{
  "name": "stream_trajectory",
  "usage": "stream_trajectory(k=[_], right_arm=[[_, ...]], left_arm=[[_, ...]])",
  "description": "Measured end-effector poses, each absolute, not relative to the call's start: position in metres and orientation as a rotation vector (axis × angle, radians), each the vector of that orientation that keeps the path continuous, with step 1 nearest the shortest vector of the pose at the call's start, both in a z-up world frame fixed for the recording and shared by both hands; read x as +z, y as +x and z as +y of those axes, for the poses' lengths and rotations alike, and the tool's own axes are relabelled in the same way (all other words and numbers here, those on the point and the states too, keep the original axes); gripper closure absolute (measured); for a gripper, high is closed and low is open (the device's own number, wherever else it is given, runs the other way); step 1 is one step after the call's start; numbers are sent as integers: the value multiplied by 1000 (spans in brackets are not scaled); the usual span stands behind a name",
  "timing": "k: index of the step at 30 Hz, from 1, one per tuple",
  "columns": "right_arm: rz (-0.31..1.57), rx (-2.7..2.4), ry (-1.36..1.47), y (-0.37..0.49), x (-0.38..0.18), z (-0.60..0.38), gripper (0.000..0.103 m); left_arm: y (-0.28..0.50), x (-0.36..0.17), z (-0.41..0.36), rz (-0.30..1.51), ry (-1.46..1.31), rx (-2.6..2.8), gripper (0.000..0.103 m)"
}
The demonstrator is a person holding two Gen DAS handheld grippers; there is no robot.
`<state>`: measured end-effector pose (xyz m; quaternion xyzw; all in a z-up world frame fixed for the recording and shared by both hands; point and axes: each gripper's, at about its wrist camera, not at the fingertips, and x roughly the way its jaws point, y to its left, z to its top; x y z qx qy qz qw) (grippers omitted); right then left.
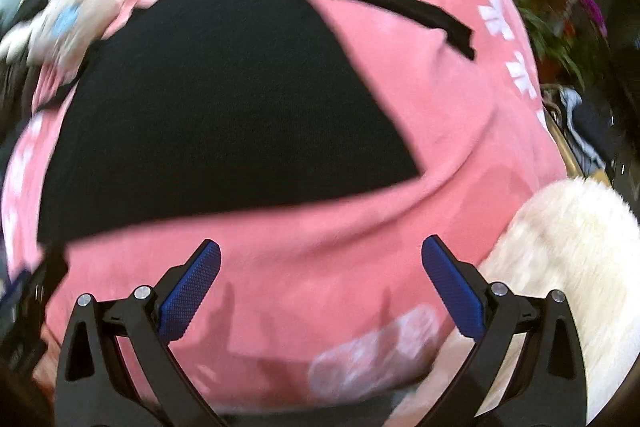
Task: Fold small clothes
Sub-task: 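Grasp the sleeve nearest the right gripper and fold it across the shirt body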
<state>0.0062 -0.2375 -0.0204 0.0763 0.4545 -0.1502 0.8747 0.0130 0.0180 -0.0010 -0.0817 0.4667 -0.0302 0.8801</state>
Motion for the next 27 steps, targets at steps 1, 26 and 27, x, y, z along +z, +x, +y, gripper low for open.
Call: stream_trajectory(k=[1,26,27], right_arm=[[921,-322,152,14,-11,-245,5],[877,-362,1028,246,-119,-586,32],[853,-366,1057,248,-123,-591,32]], left_arm=[[17,1,20,971,-178,-57,8],[98,2,-65,1084,-31,-213,8],[100,2,-68,1086,-28,-222,8]])
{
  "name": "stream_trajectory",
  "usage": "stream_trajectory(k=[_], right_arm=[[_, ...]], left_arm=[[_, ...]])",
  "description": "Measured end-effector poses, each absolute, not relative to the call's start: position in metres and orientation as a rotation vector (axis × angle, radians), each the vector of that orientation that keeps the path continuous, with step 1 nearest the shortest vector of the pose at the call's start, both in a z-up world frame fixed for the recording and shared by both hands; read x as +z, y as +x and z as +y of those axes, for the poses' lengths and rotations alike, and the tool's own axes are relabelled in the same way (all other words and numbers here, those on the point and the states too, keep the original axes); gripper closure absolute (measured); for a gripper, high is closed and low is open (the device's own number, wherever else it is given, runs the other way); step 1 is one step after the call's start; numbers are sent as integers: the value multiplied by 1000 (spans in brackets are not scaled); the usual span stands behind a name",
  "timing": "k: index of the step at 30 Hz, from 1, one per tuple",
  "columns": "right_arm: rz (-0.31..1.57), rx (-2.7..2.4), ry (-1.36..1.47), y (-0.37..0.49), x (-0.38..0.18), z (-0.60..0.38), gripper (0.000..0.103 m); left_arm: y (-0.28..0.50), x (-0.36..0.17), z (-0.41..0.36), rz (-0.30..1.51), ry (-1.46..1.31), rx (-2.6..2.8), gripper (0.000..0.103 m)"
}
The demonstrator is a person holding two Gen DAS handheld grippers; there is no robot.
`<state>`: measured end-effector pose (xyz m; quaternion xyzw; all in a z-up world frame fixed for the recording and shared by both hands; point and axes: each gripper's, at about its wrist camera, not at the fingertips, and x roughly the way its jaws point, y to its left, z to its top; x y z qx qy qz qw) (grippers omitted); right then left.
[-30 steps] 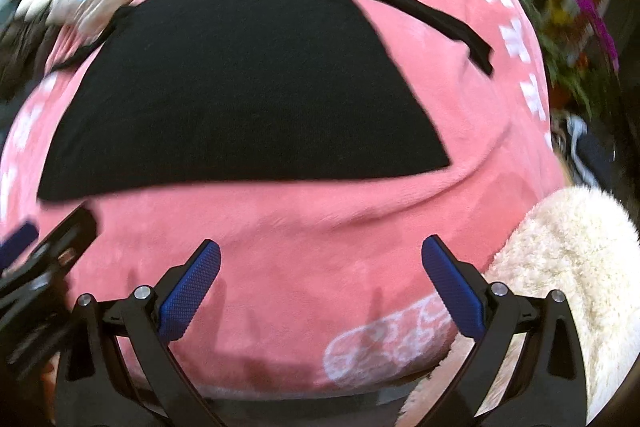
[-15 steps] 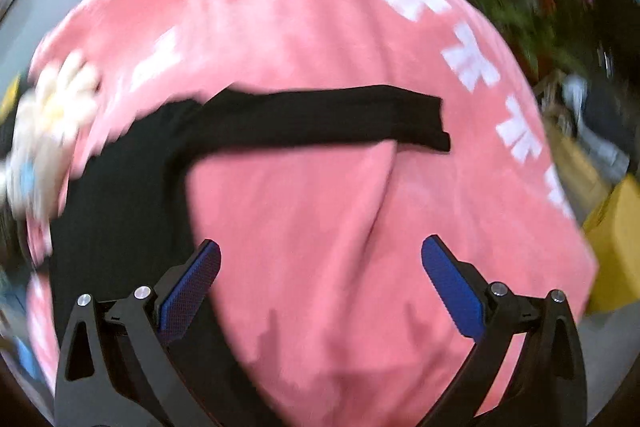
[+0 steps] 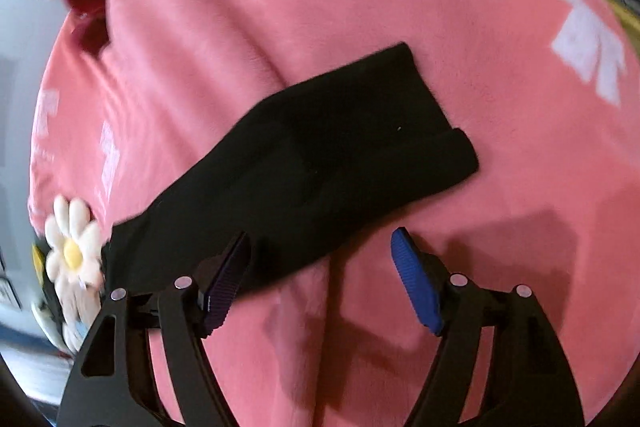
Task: Fold small clothes
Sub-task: 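Grasp the sleeve nearest the right gripper and fold it across the shirt body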
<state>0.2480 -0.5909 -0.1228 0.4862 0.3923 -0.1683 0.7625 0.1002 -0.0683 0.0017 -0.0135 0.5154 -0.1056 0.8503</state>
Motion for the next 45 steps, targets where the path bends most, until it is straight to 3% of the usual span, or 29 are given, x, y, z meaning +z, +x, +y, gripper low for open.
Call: stream_trajectory(k=[3,5,7,11,19,23,27,29,31,32,35,37,45], right_arm=[[808,-380,1103,253,-127,-598,34],[774,-387,1089,257,-122,-603,55],[754,-397,1064,262,-113,-604,92],[623,-358,953,273,-58,-586,97],[524,124,682,351,82,-429,97],[586,324,496,383,108,-310,97],[741,474,343,401,75,-189,94],[862,506,259,401,41,-140,87],[970,519,147,392,6,-104,66],[988,527,93,379,-5,-94,66],[941,511,125,346,4,-115,59],[887,409,209,322,14,-165,39],[918,73,214,249,3,-288,36]], left_arm=[[106,-1,-75,1092,-20,-230,8],[110,-3,-77,1099,-18,-229,8],[112,-4,-78,1105,-19,-229,8],[113,-6,-74,1107,-30,-226,8],[109,-8,-59,1106,-76,-227,8],[103,-3,-48,1081,-96,-219,8],[102,2,-30,1071,-124,-196,8],[104,3,-21,1071,-141,-190,8],[107,4,-11,1074,-156,-175,8],[110,6,-4,1073,-169,-171,8],[122,11,14,1067,-204,-164,8],[139,15,29,1058,-249,-168,8],[304,24,36,1063,-519,-202,8]])
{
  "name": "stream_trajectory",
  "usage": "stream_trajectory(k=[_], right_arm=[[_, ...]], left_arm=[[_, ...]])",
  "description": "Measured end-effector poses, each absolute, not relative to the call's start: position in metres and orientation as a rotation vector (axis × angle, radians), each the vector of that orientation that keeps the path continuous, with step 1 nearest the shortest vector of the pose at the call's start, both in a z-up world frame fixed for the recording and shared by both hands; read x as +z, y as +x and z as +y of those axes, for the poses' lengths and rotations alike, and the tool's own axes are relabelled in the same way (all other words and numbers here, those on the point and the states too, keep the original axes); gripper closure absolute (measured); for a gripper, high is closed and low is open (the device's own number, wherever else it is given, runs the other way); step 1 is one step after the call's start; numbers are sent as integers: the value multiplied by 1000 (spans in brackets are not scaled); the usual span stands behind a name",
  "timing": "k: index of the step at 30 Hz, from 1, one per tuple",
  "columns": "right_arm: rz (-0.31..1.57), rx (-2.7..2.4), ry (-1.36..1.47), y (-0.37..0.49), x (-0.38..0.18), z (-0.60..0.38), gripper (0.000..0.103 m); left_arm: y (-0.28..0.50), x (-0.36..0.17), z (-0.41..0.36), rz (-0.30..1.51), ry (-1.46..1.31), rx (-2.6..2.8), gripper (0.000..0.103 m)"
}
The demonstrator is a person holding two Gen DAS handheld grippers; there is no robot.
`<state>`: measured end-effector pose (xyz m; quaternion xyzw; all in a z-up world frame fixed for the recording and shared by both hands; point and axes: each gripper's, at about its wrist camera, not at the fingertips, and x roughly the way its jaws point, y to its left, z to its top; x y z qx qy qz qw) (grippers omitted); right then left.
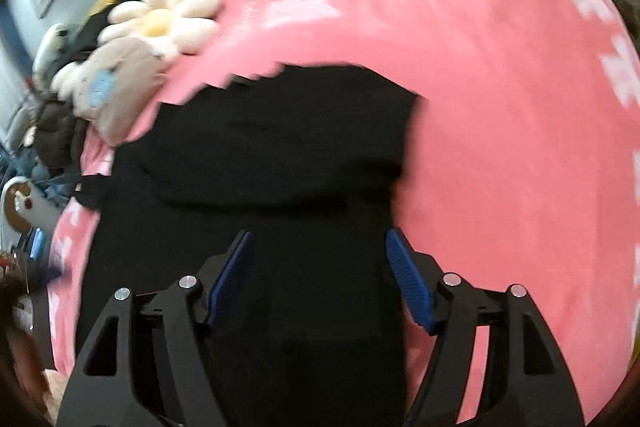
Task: Fold small clothes
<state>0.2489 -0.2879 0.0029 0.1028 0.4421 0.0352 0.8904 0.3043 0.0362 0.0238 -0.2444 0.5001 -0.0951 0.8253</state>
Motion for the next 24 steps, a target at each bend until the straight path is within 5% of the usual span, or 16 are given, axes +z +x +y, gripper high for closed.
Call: stream_trajectory(k=[8,9,10,12,19,24], right_arm=[[920,32,186,275,-17,-299,37],[927,38,187,285,-22,-297,37],[931,41,193,295,-26,-297,38],[924,57,211,307,-24,-295,40],[903,36,214,318,-23,-301,40],[923,59,253,318,-30,-300,40]], left_arm=[[416,-18,3,1170,-644,-62,11],[419,-12,-3,1124,-606,-38,21],[422,-8,-9,1097,-577,-58,53],[436,4,-23,1077,-535,-149,97],[458,61,13,852,-489,6,97],[463,19,12,1000,-431,-8,95]])
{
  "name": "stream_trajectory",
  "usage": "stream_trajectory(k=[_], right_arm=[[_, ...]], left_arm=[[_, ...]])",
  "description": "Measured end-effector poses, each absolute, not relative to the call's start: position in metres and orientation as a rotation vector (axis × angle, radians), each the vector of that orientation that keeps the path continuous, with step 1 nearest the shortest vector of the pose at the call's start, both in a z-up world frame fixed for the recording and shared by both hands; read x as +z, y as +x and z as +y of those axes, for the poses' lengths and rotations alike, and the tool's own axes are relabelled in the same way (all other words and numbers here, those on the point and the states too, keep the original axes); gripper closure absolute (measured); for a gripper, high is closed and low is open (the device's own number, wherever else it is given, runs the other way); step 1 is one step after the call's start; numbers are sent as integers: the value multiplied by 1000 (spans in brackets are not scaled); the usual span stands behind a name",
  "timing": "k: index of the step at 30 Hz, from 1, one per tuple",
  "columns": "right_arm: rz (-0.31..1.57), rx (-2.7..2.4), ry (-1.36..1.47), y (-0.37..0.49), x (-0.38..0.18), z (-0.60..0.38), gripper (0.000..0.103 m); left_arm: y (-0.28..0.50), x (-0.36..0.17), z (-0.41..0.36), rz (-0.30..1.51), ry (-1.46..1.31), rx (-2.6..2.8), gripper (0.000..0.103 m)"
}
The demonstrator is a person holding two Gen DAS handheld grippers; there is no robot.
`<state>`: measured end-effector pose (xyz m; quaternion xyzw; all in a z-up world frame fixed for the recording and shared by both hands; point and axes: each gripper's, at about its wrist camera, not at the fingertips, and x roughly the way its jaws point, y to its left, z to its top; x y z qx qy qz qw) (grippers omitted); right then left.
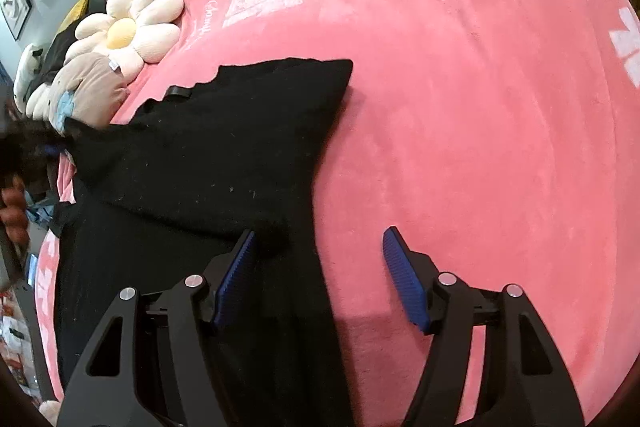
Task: Fold small clothes
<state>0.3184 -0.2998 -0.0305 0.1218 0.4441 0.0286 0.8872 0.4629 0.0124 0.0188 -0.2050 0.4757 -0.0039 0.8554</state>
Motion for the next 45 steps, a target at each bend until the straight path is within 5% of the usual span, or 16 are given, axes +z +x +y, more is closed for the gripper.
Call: stream_trajectory(k=[3,5,7,9,13,15,25,32,41,42,43,45], right_arm=[[942,67,205,328,-34,-285,40],[954,62,137,338,-39,-278,49],[957,45,167,345,-33,-290,95],[929,-25,298,345,-26,-327,94],[950,-67,411,338,-45,-359,80],[934,-59,390,330,-38,-351,71],[843,111,242,318,18,-281,71],[861,491,-118,352,15,-105,71],[996,516,-224,428,-34,-6,80],[1000,496,-213,430,-31,-8,96],[1007,504,-153,433,-23,-14,102],[960,543,-70,426,-1,-22,102]], left_arm=[[453,12,3,994,-422,-40,82],[455,6,2,1015,-450,-57,81],[454,6,1,1024,-461,-65,81],[451,7,5,1034,-467,-86,79],[436,3,10,1063,-433,-75,52],[431,-3,13,1074,-439,-63,50],[406,-1,59,1034,-660,19,46],[355,18,70,1082,-475,28,43],[294,17,58,1110,-268,-59,37],[288,16,56,1102,-266,-80,35],[283,16,57,1099,-273,-89,35],[275,13,59,1102,-308,-116,35]])
